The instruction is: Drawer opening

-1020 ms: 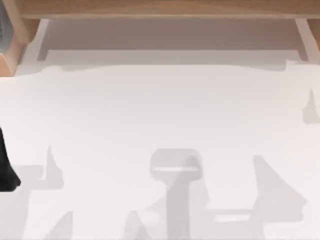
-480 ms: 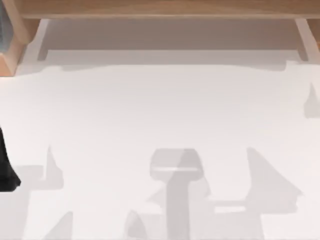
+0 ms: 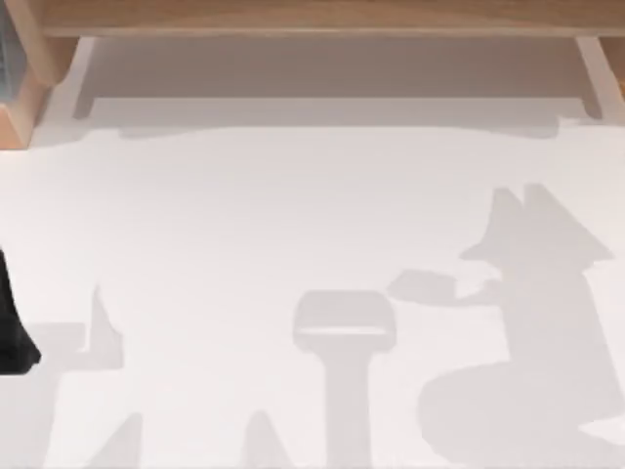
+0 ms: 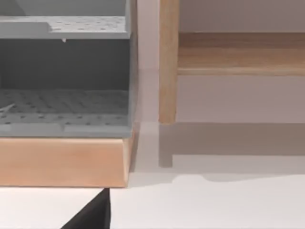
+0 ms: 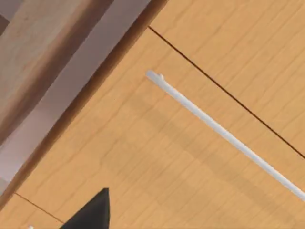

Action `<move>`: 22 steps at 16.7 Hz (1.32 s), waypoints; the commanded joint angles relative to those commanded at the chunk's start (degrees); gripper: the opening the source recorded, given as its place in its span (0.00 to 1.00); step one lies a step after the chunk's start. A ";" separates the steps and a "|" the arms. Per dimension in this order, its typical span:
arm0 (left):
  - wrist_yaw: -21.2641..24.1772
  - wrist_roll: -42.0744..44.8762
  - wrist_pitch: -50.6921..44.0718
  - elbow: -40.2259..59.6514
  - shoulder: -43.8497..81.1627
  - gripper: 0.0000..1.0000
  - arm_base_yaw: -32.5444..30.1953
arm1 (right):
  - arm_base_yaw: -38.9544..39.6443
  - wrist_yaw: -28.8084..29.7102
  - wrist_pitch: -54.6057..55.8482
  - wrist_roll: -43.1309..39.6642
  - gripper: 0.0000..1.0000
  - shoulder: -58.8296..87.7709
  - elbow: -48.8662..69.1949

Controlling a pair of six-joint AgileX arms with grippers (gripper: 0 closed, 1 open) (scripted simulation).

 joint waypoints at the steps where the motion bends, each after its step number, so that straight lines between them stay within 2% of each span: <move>1: 0.00 0.00 0.00 0.00 0.00 1.00 0.00 | -0.53 -0.38 2.77 -6.02 1.00 5.00 1.95; 6: 0.00 0.00 0.00 0.00 0.00 1.00 0.00 | -2.68 -1.86 15.56 -33.65 1.00 27.56 10.73; 10: 0.00 0.00 0.00 0.00 0.00 1.00 0.00 | -3.64 -2.46 22.56 -47.21 1.00 39.02 15.32; 13: 0.00 0.00 0.00 0.00 0.00 1.00 0.00 | -3.90 -2.60 24.72 -51.01 1.00 42.28 16.70; 22: 0.00 0.00 0.00 0.00 0.00 1.00 0.00 | -3.03 -1.69 22.59 -51.13 1.00 44.04 20.59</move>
